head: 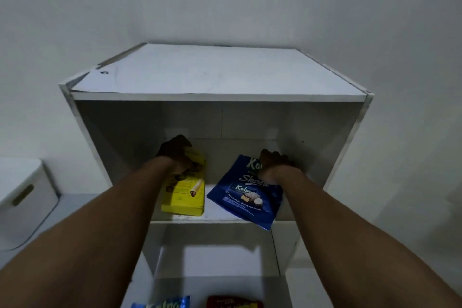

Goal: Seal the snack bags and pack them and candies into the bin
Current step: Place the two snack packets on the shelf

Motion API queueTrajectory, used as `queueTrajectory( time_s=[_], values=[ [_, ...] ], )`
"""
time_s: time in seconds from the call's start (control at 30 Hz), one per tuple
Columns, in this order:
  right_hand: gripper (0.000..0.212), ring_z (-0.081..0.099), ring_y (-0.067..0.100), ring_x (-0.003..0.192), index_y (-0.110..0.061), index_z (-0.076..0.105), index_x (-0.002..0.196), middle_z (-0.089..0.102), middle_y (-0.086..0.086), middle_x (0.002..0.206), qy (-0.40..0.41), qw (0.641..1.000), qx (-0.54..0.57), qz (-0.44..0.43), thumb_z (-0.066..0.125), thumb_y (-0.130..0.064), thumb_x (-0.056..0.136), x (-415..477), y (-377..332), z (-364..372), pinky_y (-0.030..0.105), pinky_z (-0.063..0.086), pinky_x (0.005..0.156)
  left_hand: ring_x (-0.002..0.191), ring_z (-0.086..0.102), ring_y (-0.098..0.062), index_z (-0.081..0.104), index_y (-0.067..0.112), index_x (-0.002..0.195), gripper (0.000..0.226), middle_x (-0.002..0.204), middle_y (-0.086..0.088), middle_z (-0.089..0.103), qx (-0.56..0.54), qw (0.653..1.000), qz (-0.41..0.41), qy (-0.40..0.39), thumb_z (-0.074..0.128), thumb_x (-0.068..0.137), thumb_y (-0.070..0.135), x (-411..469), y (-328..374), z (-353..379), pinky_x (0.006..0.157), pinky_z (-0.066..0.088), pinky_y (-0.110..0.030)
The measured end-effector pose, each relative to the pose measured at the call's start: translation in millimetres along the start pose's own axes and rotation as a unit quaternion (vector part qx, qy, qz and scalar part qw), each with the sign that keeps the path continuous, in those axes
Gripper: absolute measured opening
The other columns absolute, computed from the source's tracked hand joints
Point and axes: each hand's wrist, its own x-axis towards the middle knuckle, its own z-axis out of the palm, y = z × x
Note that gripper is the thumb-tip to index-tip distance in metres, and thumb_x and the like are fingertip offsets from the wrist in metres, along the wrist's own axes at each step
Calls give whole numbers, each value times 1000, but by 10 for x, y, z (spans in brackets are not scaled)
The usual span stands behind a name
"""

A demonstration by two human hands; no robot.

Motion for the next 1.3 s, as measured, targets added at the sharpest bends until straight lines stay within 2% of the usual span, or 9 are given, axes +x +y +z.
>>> queueTrajectory(
  time_s=[0.1,0.2,0.37,0.53,0.63,0.73,1.03,1.13,1.3],
  values=[
    [70,54,31,119,-13,22,150,48,15,140,-19,999,40,-16,61,-14,92,-45,-7,-44,35,50,86,107,55,-25,53,22,125,67,126,-8,55,-23,1000,5,-10,87,68,12,-4,26,-90,84,50,-32],
    [65,50,30,126,-11,29,150,43,14,145,-9,999,44,-25,60,-11,93,-129,-36,-179,33,48,96,110,60,-26,61,19,124,62,126,-10,60,-14,1000,18,-9,87,68,11,-45,96,-206,93,53,-34],
    [42,59,29,113,-4,52,134,57,16,131,27,999,35,-23,59,-15,94,-402,-181,-437,29,50,82,111,63,-17,70,22,118,48,125,-1,65,81,995,58,-3,84,72,25,-255,234,-462,86,51,-24],
    [38,60,29,116,-11,61,130,62,13,130,102,991,70,-54,57,-6,93,-965,-238,-649,37,51,97,106,64,-16,73,24,107,34,120,-1,68,53,992,114,18,81,74,19,-575,382,-726,76,44,-18],
    [38,64,28,109,-19,65,127,67,10,124,146,984,88,-50,62,-8,91,-1397,-280,-747,35,55,87,99,65,-21,70,24,97,30,117,-7,69,5,986,169,15,81,74,9,-804,450,-853,75,45,-21],
    [38,67,27,102,-20,67,128,70,9,119,190,976,94,-41,60,-9,92,-1906,-341,-775,34,56,82,107,65,-23,70,16,118,44,121,-8,68,22,973,228,-15,79,75,9,-1075,487,-948,83,48,-24],
    [37,67,24,103,-20,63,133,68,9,125,296,945,129,56,55,-12,98,-3424,-160,-652,26,53,78,96,64,-19,69,12,123,45,110,-10,70,-38,928,360,-84,77,78,7,-1974,728,-930,81,44,-23],
    [37,67,23,104,-19,65,130,68,9,124,314,932,138,112,54,-8,97,-3921,58,-531,31,56,86,87,62,-16,68,9,122,47,98,-7,68,-72,912,384,-122,79,77,3,-2268,898,-746,78,45,-24],
    [39,66,22,106,-21,68,127,69,7,124,338,905,151,209,51,-5,96,-4670,554,-225,30,54,92,91,66,-18,73,19,116,47,107,-6,73,-95,882,427,-175,84,71,10,-2789,1242,-165,84,49,-26]
  ],
)
